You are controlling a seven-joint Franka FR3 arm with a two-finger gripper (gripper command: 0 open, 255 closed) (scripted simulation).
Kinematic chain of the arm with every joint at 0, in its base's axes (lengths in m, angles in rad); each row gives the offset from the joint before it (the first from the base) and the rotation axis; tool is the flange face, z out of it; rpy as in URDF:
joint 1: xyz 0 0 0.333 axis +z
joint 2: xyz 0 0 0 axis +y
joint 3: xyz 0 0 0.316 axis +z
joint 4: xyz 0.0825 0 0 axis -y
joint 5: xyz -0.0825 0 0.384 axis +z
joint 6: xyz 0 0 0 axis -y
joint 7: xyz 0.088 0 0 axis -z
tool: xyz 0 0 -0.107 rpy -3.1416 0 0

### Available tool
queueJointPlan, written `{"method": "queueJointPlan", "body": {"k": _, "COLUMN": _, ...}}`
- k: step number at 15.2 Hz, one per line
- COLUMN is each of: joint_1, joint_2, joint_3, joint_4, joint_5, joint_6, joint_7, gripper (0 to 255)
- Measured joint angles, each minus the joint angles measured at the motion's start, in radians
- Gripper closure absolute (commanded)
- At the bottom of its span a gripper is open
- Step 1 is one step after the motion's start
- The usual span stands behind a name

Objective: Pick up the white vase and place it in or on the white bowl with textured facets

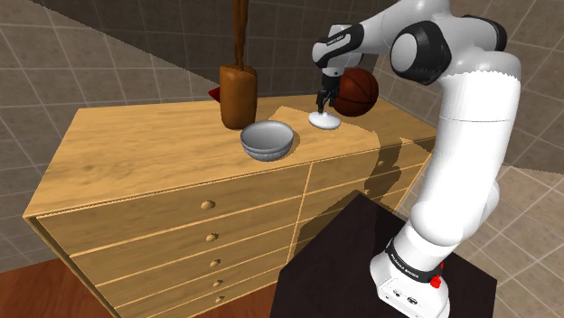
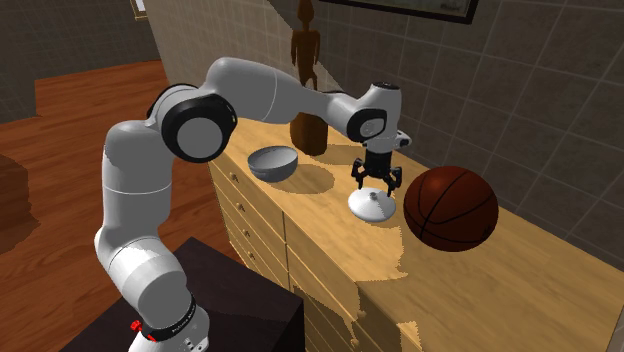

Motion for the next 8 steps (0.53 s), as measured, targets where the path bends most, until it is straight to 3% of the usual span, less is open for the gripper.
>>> {"method": "queueJointPlan", "body": {"k": 6, "joint_1": 0.0, "joint_2": 0.002, "joint_3": 0.0, "joint_4": -0.002, "joint_5": 0.001, "joint_6": 0.005, "joint_7": 0.0, "gripper": 0}}
{"method": "queueJointPlan", "body": {"k": 7, "joint_1": 0.0, "joint_2": 0.002, "joint_3": 0.0, "joint_4": -0.002, "joint_5": 0.001, "joint_6": 0.005, "joint_7": 0.0, "gripper": 255}}
{"method": "queueJointPlan", "body": {"k": 8, "joint_1": 0.0, "joint_2": 0.002, "joint_3": 0.0, "joint_4": -0.002, "joint_5": 0.001, "joint_6": 0.005, "joint_7": 0.0, "gripper": 255}}
